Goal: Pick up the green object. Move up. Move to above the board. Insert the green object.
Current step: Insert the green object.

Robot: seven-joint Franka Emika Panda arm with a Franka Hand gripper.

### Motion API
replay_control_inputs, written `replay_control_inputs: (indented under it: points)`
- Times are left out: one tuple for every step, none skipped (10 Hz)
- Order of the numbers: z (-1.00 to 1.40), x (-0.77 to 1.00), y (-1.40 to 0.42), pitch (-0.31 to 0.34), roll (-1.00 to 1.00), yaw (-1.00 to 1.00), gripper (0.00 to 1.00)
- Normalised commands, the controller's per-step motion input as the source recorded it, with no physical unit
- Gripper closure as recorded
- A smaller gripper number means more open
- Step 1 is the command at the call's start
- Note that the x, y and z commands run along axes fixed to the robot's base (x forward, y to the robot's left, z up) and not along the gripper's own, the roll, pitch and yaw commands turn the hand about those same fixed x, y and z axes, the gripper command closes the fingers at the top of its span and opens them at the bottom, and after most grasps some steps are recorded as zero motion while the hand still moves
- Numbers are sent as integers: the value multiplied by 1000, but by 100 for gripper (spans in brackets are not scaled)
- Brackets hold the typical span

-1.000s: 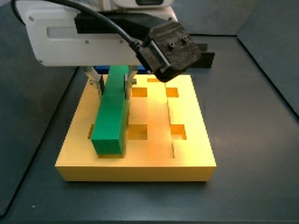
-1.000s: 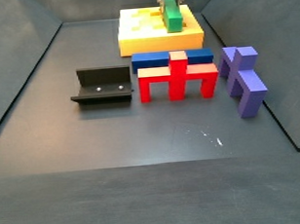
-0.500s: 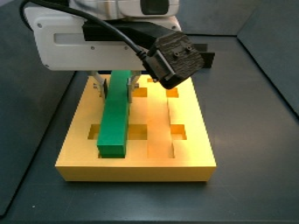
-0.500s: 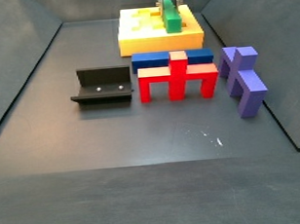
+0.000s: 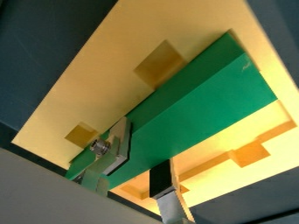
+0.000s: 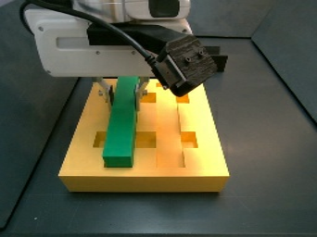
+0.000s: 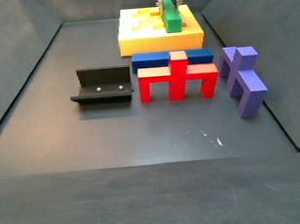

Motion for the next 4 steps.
replay_control_inputs:
  points:
    - [-143, 89, -194, -37, -44, 126, 100]
    - [-217, 0, -31, -63, 0, 60, 100]
    - [-203, 0, 0, -20, 3, 0, 100]
    - [0, 0, 0, 0, 0, 0, 100]
